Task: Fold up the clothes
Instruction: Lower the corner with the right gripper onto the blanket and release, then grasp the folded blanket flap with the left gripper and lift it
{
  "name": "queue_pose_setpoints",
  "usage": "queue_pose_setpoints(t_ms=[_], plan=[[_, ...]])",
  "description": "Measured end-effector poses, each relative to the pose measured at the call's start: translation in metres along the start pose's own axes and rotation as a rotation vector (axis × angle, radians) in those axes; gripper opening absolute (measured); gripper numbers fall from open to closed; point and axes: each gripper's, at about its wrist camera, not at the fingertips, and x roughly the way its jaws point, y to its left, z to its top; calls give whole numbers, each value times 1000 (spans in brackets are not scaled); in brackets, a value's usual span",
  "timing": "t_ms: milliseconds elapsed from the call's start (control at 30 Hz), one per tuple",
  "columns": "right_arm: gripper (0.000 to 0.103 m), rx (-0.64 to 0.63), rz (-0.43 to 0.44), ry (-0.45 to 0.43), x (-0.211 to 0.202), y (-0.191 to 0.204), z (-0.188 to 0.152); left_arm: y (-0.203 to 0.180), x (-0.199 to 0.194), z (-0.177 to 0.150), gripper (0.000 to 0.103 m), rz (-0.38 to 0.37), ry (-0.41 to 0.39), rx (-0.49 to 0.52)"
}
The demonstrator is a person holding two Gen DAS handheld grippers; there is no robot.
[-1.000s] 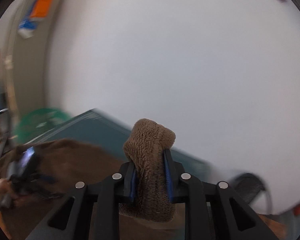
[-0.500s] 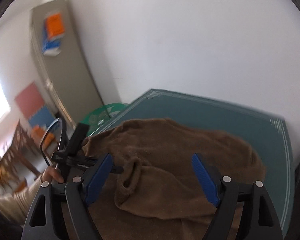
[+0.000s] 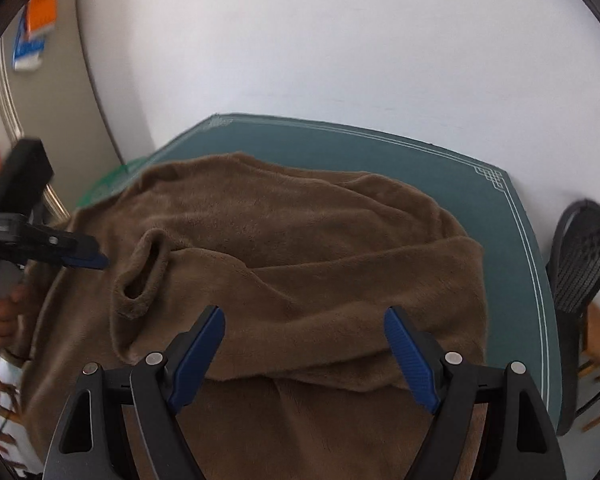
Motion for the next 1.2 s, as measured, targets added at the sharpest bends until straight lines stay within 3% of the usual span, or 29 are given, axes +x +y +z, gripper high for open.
queue_pose_setpoints(t_ms=[167, 267, 400, 433, 667, 900, 1133, 1167, 1200], plan=[[84, -236, -53, 31, 26, 64, 13, 15, -12, -8, 93, 12, -15, -32], [84, -306, 0, 45, 42, 98, 13, 31, -18, -9, 93, -6, -17, -74], [84, -210, 392, 10, 29, 108, 18, 44, -18, -8, 93, -54, -6, -103], [84, -203, 408, 8, 27, 106, 18, 46, -17, -8, 93, -66, -3, -108], [84, -112, 403, 36, 33, 78, 13, 46, -2, -6, 93, -125, 36, -115], [84, -81, 407, 32, 26, 61, -3, 44, 12, -2, 93, 23, 20, -117], [84, -63, 388, 18, 18, 47, -19, 38, 21, 1, 93, 53, 9, -111], [84, -61, 380, 16, 17, 45, -21, 34, 23, 0, 89, 52, 8, -101], [84, -61, 365, 10, 15, 43, -23, 32, 25, 0, 68, 50, 15, -90]])
